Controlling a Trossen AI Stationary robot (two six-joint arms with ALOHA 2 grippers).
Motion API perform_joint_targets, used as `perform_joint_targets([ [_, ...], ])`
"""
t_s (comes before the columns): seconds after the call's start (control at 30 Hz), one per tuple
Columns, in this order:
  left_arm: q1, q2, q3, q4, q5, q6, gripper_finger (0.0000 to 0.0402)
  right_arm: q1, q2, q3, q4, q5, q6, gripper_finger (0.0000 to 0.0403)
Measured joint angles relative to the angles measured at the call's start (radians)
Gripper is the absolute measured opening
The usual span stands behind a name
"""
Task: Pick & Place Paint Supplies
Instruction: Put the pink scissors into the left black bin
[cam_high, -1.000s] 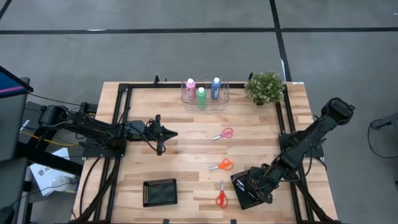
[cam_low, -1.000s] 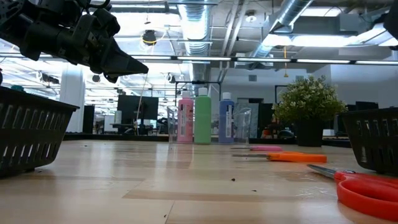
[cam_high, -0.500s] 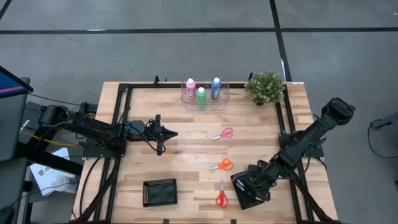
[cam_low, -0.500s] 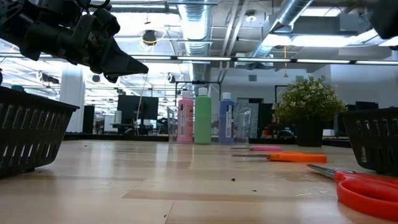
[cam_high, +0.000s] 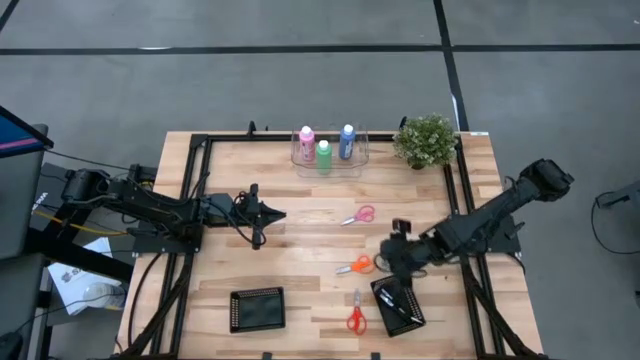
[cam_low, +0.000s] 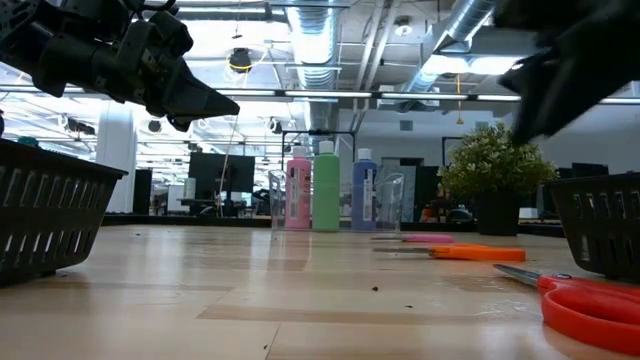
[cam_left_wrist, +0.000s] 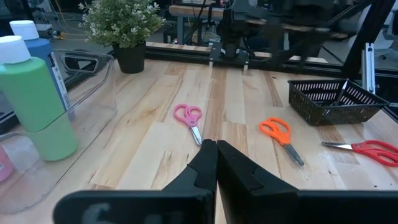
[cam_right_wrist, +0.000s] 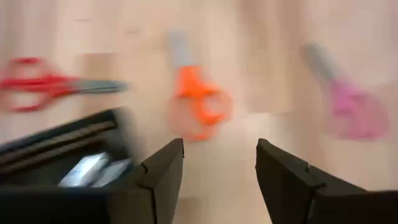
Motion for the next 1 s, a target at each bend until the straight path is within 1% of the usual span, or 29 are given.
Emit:
perform_joint_targets([
  [0.07,0.0,0.0,0.0,0.0,0.0,0.0,0.0,-0.066,0.0,-0.011,-0.002,0.031,-0.072,0.0183],
  [0.23,0.0,0.0,0.0,0.0,0.0,0.0,0.0,-0.25,0.038,-0.02,0.001,0.029,-0.229,0.0195],
  [0.37,0.0,0.0,0.0,0.0,0.0,0.0,0.0,-0.374,0.114,-0.02,0.051,-0.043,-0.393,0.0205],
  [0.53,0.0,0.0,0.0,0.0,0.0,0.0,0.0,-0.489,0.226,-0.021,0.164,-0.13,-0.551,0.0202],
  [0.73,0.0,0.0,0.0,0.002,0.0,0.001,0.0,-0.586,0.309,-0.021,0.197,-0.23,-0.635,0.0196],
  [0.93,0.015,0.0,0.0,0.003,0.001,0.027,0.0,-0.622,0.362,-0.015,0.198,-0.254,-0.683,0.0194],
  [1.0,0.025,0.0,0.0,0.003,0.0,0.027,0.0,-0.627,0.372,-0.014,0.19,-0.268,-0.684,0.0186],
])
